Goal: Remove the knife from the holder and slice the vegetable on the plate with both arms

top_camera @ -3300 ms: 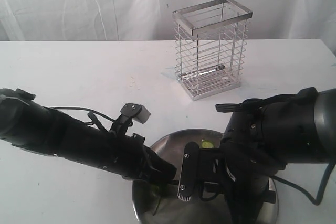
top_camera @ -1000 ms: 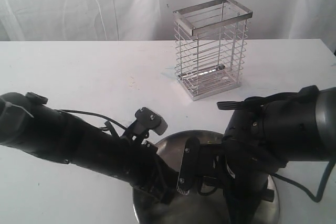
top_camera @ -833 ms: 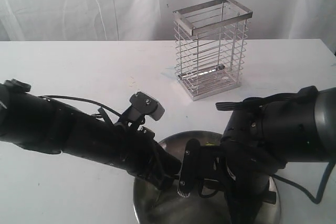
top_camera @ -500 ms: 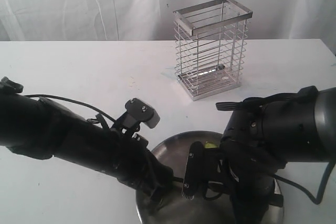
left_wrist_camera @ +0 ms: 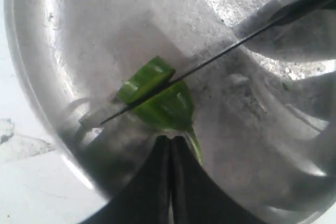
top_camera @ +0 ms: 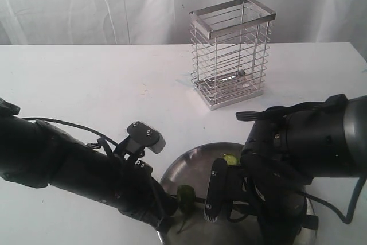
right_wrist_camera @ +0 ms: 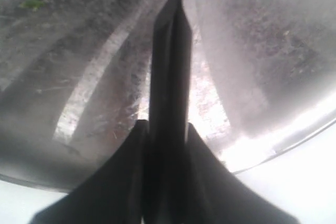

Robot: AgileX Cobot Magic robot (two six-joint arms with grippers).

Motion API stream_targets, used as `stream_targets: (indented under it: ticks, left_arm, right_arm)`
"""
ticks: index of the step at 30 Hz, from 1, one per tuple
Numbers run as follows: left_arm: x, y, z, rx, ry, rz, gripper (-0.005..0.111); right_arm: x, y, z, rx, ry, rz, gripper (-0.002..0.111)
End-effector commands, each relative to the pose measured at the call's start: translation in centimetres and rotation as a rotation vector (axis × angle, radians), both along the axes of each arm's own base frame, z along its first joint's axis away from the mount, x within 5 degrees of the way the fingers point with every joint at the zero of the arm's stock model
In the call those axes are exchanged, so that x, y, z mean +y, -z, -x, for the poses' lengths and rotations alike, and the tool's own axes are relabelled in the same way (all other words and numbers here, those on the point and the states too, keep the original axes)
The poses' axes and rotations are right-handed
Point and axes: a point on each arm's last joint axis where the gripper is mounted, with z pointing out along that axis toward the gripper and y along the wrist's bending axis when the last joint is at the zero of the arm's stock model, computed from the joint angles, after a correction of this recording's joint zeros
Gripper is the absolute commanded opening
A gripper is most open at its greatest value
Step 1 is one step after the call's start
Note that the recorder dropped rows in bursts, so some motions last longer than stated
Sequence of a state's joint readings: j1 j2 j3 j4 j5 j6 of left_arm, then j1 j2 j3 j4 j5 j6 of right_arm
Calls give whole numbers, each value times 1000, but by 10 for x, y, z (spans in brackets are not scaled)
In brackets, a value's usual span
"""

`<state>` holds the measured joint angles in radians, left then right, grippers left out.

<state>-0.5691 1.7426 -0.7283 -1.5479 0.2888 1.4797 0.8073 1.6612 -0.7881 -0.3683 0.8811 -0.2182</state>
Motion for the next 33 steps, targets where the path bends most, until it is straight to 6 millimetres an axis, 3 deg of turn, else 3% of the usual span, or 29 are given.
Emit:
stream_targets:
  ticks: [1, 9, 21, 28, 33]
  left_arm:
    - [-7, -10, 2, 14, 28, 103, 2]
    - [-7, -12, -8, 16, -75, 85, 40]
    - [-14, -11, -2, 33, -43, 96, 40]
    - [-22, 15, 3, 74, -69, 2, 41]
    - [-24, 18, 1, 67, -62, 2, 41]
  right_arm:
    - [-1, -2, 0, 2, 1, 8, 0]
    - [-1, -2, 0, 0, -1, 5, 0]
    - [0, -2, 0, -4, -3, -2, 0]
    - [0, -2, 0, -3, -2, -2, 0]
    - [0, -2, 0, -3, -2, -2, 0]
